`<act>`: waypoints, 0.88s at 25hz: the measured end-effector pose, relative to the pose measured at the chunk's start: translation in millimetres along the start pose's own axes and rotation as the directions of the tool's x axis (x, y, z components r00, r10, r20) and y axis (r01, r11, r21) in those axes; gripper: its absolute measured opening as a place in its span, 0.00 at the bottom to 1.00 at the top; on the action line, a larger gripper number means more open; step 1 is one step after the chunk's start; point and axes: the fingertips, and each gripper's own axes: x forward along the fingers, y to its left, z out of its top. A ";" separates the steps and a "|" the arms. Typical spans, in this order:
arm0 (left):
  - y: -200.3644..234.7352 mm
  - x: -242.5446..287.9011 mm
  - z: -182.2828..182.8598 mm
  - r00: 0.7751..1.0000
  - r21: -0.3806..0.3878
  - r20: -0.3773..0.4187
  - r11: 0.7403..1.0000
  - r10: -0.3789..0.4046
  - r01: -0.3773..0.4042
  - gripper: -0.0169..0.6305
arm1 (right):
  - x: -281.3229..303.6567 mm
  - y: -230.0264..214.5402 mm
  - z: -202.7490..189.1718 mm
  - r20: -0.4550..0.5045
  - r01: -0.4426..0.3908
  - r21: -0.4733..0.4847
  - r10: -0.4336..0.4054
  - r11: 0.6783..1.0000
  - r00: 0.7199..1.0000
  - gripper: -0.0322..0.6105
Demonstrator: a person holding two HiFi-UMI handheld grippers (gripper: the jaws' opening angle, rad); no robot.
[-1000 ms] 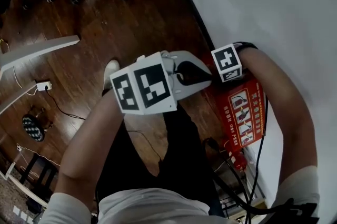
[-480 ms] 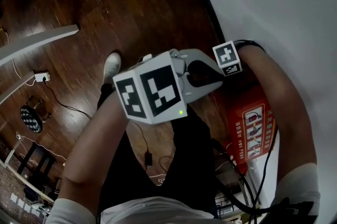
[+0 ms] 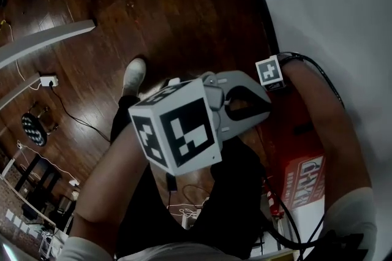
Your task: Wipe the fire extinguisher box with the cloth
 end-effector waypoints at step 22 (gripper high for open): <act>19.7 -30.5 -33.5 0.999 -0.054 0.044 0.998 0.032 -0.029 0.02 | 17.0 -46.3 27.8 0.030 0.092 0.054 -0.094 0.994 0.995 0.12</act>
